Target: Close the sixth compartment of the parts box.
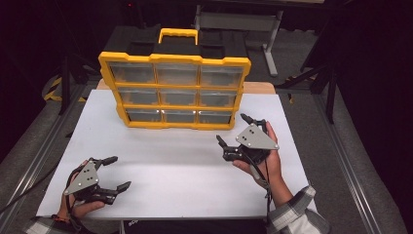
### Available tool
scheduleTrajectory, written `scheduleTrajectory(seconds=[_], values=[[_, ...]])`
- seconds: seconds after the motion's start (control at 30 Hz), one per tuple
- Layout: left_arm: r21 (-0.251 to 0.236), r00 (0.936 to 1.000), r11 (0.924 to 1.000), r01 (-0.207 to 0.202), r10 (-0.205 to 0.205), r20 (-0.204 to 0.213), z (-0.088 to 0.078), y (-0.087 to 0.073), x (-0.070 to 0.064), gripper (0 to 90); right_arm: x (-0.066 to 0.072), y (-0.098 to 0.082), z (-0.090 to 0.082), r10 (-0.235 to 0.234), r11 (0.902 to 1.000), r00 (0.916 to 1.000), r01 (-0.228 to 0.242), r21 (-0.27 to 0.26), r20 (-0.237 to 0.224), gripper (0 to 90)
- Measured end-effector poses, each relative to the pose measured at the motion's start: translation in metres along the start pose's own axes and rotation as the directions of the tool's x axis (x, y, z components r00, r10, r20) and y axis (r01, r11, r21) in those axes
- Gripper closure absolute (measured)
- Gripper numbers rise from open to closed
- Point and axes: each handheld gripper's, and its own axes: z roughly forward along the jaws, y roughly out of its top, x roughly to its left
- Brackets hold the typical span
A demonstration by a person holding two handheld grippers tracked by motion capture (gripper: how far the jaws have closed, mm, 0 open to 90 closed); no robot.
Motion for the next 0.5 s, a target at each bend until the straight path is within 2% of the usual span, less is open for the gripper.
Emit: scheduleTrajectory(seconds=[0.5], values=[[0.000,1.0000,1.0000,-0.001,0.001,0.002,0.0011,0.0001,-0.0006,10.1,0.0043,-0.0088,-0.0085,-0.013,0.9999,0.9999,0.013,0.009,-0.008,9.7]])
